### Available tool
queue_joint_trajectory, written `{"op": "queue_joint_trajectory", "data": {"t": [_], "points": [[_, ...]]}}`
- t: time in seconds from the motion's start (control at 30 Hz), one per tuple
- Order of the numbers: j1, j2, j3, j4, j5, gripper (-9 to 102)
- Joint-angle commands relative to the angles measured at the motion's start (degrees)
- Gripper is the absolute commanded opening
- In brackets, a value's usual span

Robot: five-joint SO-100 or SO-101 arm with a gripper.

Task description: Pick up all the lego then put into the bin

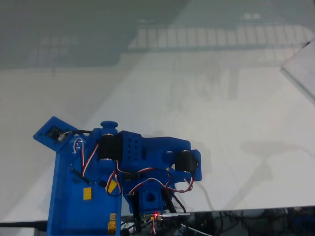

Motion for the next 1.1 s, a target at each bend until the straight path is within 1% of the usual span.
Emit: {"op": "queue_joint_trajectory", "data": {"t": [0.0, 0.13, 0.27, 0.33, 0.4, 0.47, 0.53, 0.6, 0.7, 0.83, 0.93, 1.07], "points": [[0.09, 0.53, -0.7, 0.09, -0.26, 21], [2.46, 0.88, -0.88, 0.26, -1.32, 23], [8.09, 1.14, -1.85, 0.0, -3.52, 23], [13.45, 1.67, -2.2, -0.88, -5.89, 23], [20.74, 2.29, -2.2, -3.08, -8.61, 21], [29.0, 2.99, -1.67, -6.5, -11.51, 15], [37.71, 4.22, -0.44, -11.07, -14.24, 6], [45.79, 5.27, 1.49, -16.0, -16.7, 0], [56.69, 7.91, 7.21, -25.22, -19.34, 0], [67.24, 12.04, 19.6, -41.22, -21.62, 0], [72.95, 15.29, 31.38, -55.02, -23.64, 0], [78.4, 18.54, 44.12, -67.68, -26.1, 0]]}}
